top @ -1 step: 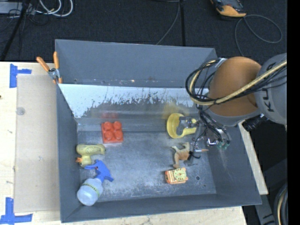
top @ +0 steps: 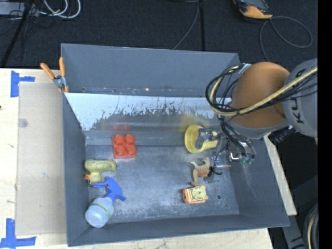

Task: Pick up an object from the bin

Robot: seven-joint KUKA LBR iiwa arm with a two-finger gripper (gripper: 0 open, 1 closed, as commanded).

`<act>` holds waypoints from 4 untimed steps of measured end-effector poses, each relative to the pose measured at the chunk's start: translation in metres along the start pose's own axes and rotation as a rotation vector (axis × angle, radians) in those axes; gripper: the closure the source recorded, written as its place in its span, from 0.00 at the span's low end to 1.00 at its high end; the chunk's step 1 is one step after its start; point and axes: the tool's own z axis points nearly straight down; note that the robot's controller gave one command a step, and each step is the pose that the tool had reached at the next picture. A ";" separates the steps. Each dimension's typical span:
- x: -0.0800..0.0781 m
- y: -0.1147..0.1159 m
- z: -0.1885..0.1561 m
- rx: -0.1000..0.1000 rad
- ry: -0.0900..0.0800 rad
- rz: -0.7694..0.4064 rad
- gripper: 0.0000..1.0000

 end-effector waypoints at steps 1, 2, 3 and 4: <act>0.007 -0.003 -0.016 -0.001 0.002 -0.092 0.00; 0.008 -0.007 -0.016 0.003 -0.014 -0.256 0.00; 0.012 -0.020 0.040 0.000 -0.004 -0.387 0.00; 0.025 -0.021 0.072 0.002 -0.008 -0.475 0.00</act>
Offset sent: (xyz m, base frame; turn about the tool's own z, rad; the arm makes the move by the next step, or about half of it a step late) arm -0.0131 -0.0067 -0.0410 -0.3327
